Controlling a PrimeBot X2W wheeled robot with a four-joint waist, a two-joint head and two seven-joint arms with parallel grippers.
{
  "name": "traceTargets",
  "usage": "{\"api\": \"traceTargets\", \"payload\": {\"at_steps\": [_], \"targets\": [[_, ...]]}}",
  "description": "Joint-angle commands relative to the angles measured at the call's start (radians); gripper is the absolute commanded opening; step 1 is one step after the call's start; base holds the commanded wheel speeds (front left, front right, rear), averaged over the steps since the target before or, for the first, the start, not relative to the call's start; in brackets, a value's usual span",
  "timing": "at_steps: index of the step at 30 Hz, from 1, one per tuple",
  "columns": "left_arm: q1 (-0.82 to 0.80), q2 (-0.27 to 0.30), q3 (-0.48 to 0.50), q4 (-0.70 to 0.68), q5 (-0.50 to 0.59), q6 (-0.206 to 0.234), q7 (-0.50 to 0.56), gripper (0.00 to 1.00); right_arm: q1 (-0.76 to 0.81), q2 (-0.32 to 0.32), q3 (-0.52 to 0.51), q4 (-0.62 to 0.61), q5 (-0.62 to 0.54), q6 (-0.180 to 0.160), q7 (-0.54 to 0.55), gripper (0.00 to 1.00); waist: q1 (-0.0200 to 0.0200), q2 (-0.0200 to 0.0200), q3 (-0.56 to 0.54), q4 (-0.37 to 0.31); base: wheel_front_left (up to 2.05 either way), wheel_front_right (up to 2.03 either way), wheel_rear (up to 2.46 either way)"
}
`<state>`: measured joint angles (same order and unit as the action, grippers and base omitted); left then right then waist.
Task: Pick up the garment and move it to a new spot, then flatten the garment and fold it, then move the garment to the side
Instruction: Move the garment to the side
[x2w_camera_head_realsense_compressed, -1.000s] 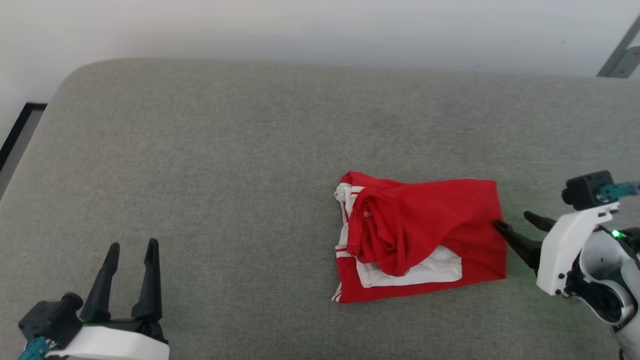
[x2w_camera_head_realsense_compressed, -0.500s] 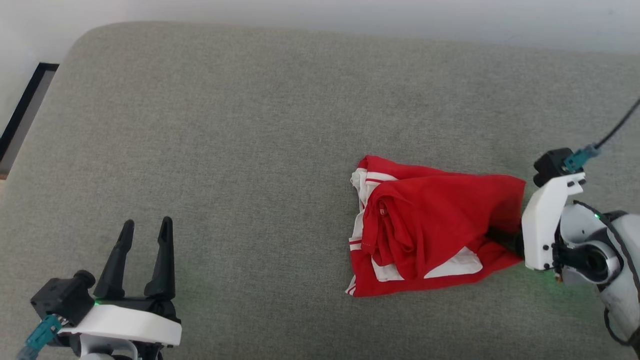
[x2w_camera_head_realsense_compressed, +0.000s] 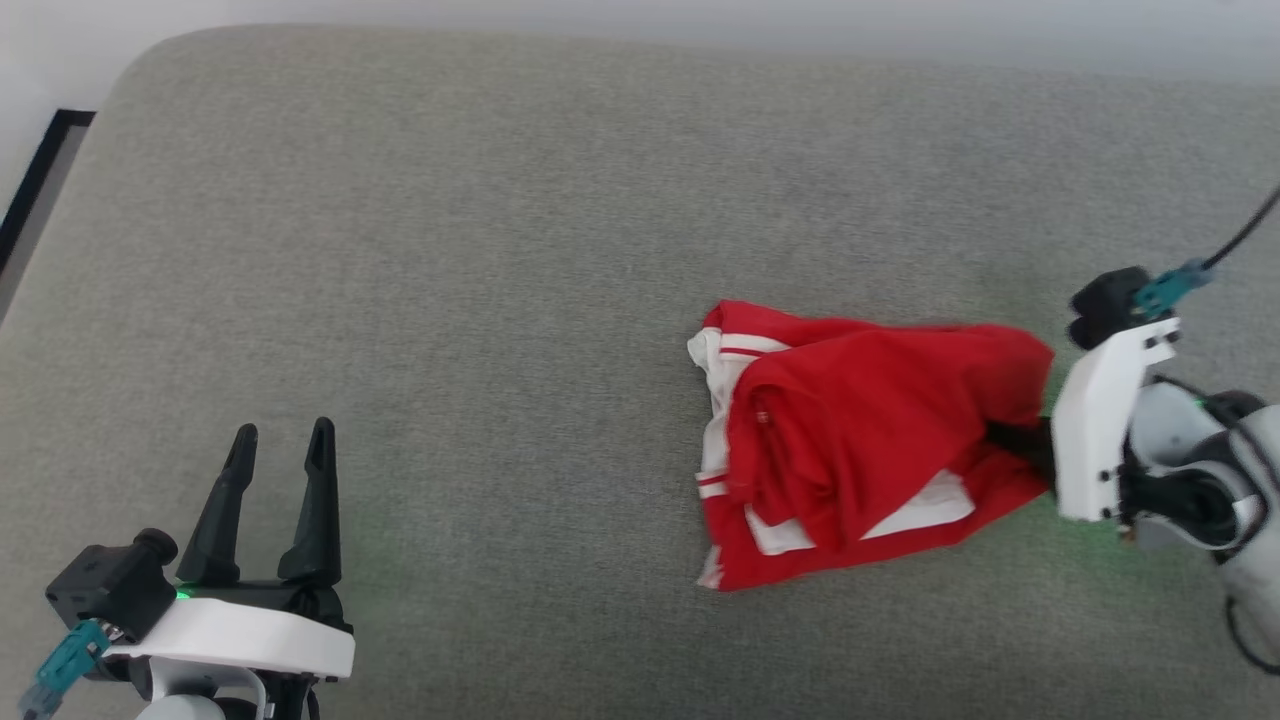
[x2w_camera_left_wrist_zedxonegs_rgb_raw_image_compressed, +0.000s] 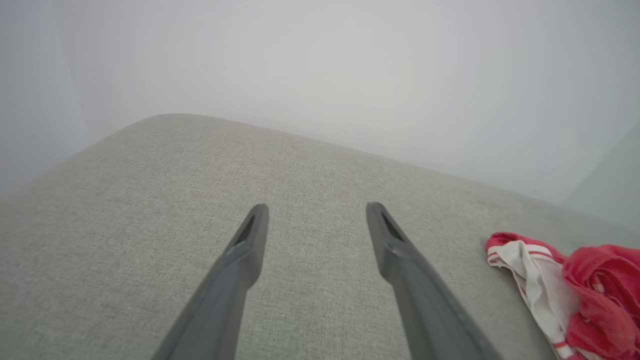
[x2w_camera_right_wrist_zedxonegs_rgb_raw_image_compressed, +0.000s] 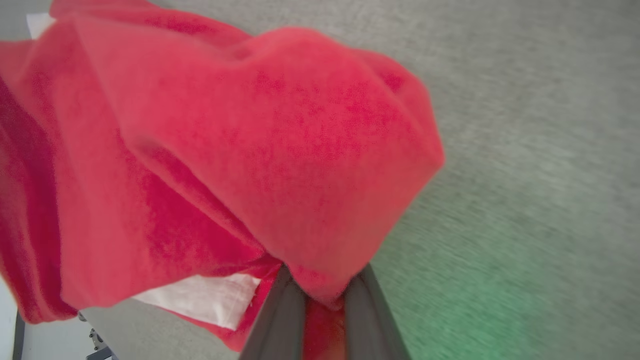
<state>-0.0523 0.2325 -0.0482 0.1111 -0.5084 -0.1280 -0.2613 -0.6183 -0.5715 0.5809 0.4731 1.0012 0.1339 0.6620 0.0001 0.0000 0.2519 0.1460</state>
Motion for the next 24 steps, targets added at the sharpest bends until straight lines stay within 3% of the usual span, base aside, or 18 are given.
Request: {"api": "traceTargets", "payload": {"at_steps": [1,15,24], "targets": [[-0.009,0.004,0.001,-0.003,-0.005,-0.003,-0.005,1.0,-0.001,-0.026,-0.007,0.0,-0.001,-0.006,-0.006,0.0,-0.0001,0.0,0.0,-0.012,0.0,0.0,0.0],[-0.073,0.044,-0.061,-0.03,0.023,-0.004,-0.005,1.0,-0.041,-0.167,-0.109,-0.069,-0.037,-0.006,-0.07,0.0,-0.0001,0.0,0.022,-0.139,0.0,0.0,0.0],[-0.168,0.072,-0.142,-0.041,0.038,-0.004,-0.005,1.0,-0.097,-0.198,-0.162,-0.069,-0.129,-0.004,-0.122,0.0,-0.0001,0.0,0.064,-0.242,0.0,0.0,0.0]]}}
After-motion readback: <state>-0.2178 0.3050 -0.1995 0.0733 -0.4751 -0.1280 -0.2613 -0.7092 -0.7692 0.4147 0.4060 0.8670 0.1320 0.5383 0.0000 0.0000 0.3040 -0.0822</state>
